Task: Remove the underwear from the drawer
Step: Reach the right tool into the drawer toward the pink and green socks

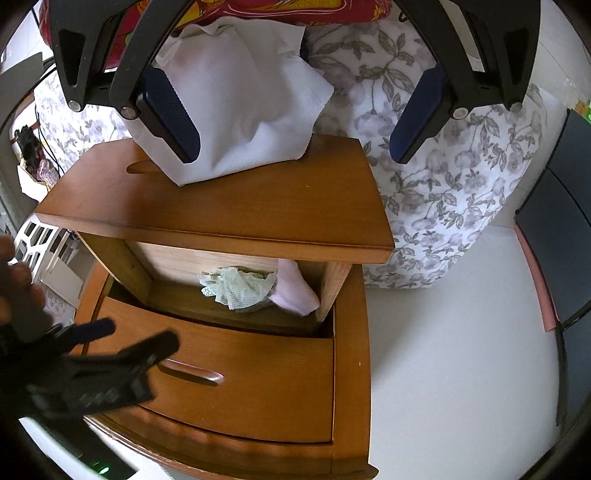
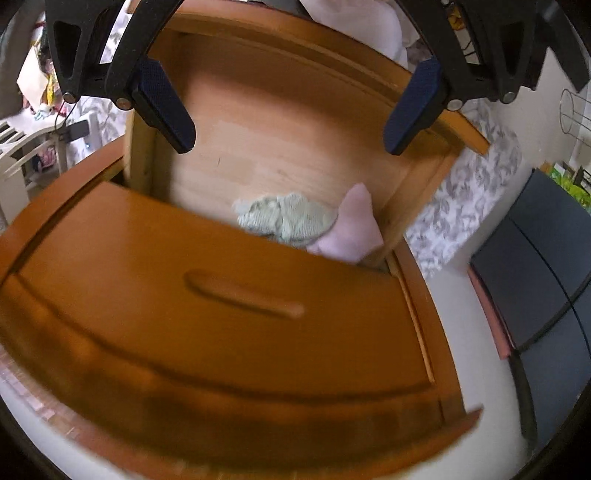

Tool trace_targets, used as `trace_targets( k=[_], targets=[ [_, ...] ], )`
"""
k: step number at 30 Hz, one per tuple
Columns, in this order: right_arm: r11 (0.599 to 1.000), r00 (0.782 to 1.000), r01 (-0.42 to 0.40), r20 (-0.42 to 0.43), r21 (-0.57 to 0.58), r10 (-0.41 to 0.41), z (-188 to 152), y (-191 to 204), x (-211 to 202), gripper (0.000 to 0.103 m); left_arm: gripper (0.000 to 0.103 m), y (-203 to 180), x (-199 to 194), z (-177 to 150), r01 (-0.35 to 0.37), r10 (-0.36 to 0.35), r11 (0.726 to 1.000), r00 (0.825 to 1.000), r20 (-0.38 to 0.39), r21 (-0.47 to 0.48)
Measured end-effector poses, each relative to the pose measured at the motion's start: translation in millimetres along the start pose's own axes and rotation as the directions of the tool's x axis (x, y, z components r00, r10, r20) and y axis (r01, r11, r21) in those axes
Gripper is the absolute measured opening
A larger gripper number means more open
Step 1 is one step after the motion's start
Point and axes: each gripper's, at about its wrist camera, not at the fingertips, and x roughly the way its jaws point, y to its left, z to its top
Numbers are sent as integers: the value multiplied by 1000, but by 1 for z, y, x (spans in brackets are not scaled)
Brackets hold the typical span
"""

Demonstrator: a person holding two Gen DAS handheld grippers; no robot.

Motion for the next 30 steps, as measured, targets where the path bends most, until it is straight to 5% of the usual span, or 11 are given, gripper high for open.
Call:
trace_targets(
  k=[16,20,30],
  targets=[
    [960,992,68,-79,-273,-93,22,36,75,79,102,0,2,-1,25,-25,1000,1000,-9,-5],
    [899,988,101,-61,-427,-140,27,56,86,67,102,1,3,-1,33,-34,999,999,-13,-9],
    [740,968,154,-50,-655,-246,29,89,122,64,102,3,7,0,70,-70,997,997,-27,-17]
  ],
)
